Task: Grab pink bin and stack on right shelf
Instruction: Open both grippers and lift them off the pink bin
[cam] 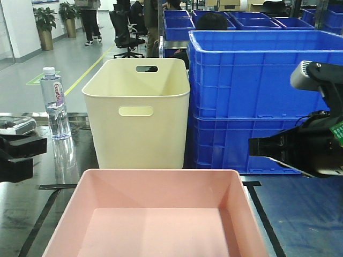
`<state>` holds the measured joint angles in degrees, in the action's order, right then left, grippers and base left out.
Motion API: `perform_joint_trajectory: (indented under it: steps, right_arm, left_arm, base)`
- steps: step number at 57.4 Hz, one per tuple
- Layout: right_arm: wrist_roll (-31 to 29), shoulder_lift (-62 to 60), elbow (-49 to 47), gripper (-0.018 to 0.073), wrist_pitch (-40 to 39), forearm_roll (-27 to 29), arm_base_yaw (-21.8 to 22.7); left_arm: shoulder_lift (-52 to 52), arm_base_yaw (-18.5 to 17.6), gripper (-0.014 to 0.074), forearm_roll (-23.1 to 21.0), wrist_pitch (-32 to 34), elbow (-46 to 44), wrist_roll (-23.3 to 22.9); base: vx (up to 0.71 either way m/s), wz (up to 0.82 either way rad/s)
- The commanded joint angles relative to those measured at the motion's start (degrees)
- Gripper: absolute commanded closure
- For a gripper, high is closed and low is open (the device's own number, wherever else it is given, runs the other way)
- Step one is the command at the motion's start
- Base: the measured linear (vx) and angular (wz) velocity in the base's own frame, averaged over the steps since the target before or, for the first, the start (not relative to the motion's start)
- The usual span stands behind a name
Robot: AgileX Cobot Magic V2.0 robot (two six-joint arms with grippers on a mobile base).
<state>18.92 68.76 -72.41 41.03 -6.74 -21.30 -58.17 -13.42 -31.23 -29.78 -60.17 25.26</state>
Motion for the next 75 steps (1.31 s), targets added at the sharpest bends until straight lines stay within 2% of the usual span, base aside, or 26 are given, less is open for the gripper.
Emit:
perform_joint_trajectory:
  steps: [1,9,13,19,24,32,35,38,45,48,51,55,66,75]
  right_arm:
    - [-0.8,-1.3,-1.9,0.0327,-4.0,-1.1,0.2]
    - [-0.7,-1.3,-1.9,0.0327,-4.1,-1.1,0.2]
    - [-0.7,-1.3,-1.9,0.0327,-4.0,-1.1,0.2]
    - [-0.7,-1.3,-1.9,0.0327,-4.0,-1.1,0.2]
    - [-0.7,-1.3,-1.9,0.0327,-4.0,-1.1,0.2]
    - [-0.8,-1.3,-1.9,0.0327,-4.0,-1.1,0.2]
    - [-0.8,-1.3,-1.9,0.0327,-4.0,-1.1,0.2]
    - [-0.8,-1.3,-1.9,0.0327,-4.0,-1.1,0.2]
    - [-0.8,-1.3,-1.9,0.0327,-4.0,-1.1,0.2]
    - [-0.8,-1.3,-1.9,0.0327,-4.0,-1.1,0.2]
    - [-0.8,-1.3,-1.9,0.0327,-3.6,-0.9,0.2]
    - [-0.7,-1.1,-1.9,0.0327,-3.7,-0.8,0.2]
    - [-0.7,-1.1,-1.9,0.0327,-3.8,-0.8,0.2]
    - [-0.7,-1.1,-1.9,0.0327,-3.7,-0.8,0.2]
  left_arm:
    - [3.1,-0.4,0.0604,-0.1,7.5,0.9,-0.8]
    - [12.5,-0.4,0.0604,0.0,25.0,14.9,-6.3]
    - [19.5,-0.3,0.0604,0.0,30.3,23.1,-7.7]
    - [30.2,0.8,0.0604,-0.1,34.1,33.9,-10.0]
    - [37.3,3.6,0.0604,3.0,33.6,41.0,-13.8]
    - [44.4,9.8,0.0604,18.0,27.9,48.6,-24.3]
    - [47.3,11.6,0.0604,22.3,26.2,50.9,-28.0]
    - [50.7,13.0,0.0604,24.7,25.7,53.6,-30.4]
    - [59.9,14.9,0.0604,27.0,25.7,59.9,-31.5]
    - [59.9,15.0,0.0604,27.0,27.3,62.8,-31.5]
    - [59.3,14.9,0.0604,27.0,22.6,62.5,-31.5]
    - [59.3,14.7,0.0604,27.0,19.5,62.6,-31.5]
    - [59.7,13.8,0.0604,27.2,18.6,62.6,-31.5]
    - [59.7,13.8,0.0604,29.7,18.6,62.6,-31.5]
  base:
    - [0.0,0.0]
    - [0.0,0.0]
    - [0.0,0.0]
    - [0.0,0.0]
    - [0.0,0.0]
    - [0.0,0.01]
    - [0.0,0.01]
    - [0.0,0.0]
    - [0.0,0.0]
    - [0.0,0.0]
    - [0.0,0.0]
    - [0.0,0.01]
    - [0.0,0.0]
    - [0.0,0.0]
